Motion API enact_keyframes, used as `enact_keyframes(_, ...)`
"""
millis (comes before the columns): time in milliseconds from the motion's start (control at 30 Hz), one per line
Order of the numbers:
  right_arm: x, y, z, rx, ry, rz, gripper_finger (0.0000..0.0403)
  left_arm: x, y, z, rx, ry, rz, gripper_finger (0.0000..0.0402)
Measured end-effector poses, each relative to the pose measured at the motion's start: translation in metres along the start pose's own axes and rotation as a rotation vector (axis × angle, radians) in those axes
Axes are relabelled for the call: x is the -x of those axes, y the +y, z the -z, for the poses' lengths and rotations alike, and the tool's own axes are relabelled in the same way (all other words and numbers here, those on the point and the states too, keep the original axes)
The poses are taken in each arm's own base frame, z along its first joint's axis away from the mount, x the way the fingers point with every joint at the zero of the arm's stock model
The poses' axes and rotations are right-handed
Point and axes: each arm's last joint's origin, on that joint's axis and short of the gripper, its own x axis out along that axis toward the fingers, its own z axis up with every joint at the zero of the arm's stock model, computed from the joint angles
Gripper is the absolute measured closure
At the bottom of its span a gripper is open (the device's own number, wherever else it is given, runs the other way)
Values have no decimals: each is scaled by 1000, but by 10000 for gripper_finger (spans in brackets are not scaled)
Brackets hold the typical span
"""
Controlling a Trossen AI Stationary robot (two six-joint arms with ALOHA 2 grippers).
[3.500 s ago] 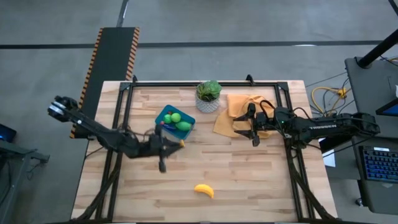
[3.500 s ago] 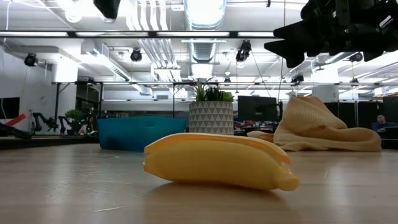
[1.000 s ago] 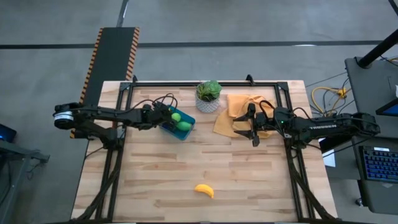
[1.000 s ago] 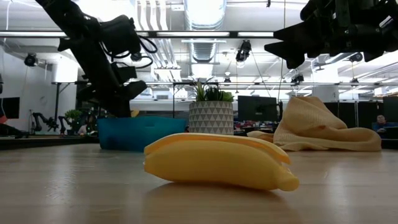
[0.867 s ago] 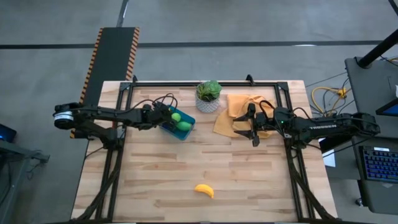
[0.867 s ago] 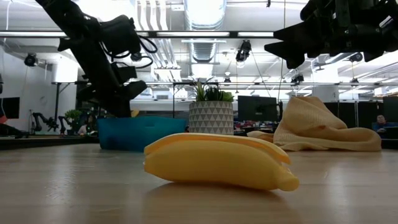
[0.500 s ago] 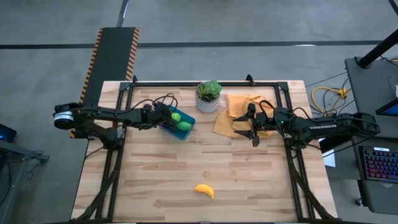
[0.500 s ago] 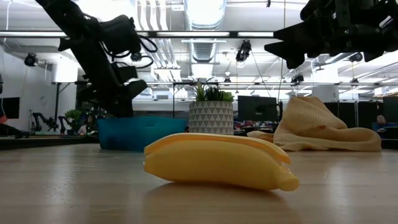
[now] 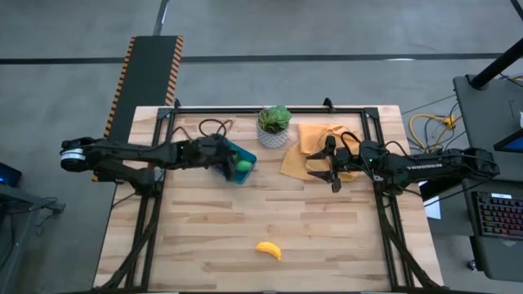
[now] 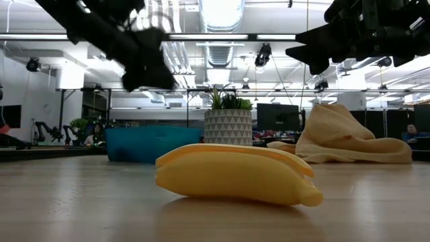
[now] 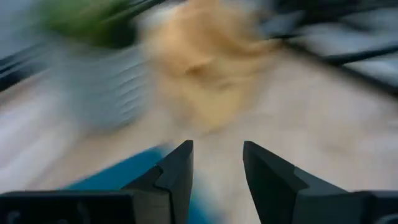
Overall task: Pick and placing Produce into tupperware
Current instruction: Put the yellow banana into the blue bin
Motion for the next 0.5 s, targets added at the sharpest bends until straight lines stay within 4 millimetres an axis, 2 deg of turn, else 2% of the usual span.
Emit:
enact_keyframes(100,0,0,0,-1,1,0,158,6,-18,-12,-48,-108,254,276)
enact_keyframes(233,0,0,0,-17,5,0,162,15,-35,-27,-59,-273,459,276)
enact_keyframes(367,0,0,1,-33,10,0,164,22,-43,-37,-71,-386,550,276)
enact_keyframes(500,0,0,1,-53,15,1,161,23,-43,-39,-178,-428,535,276)
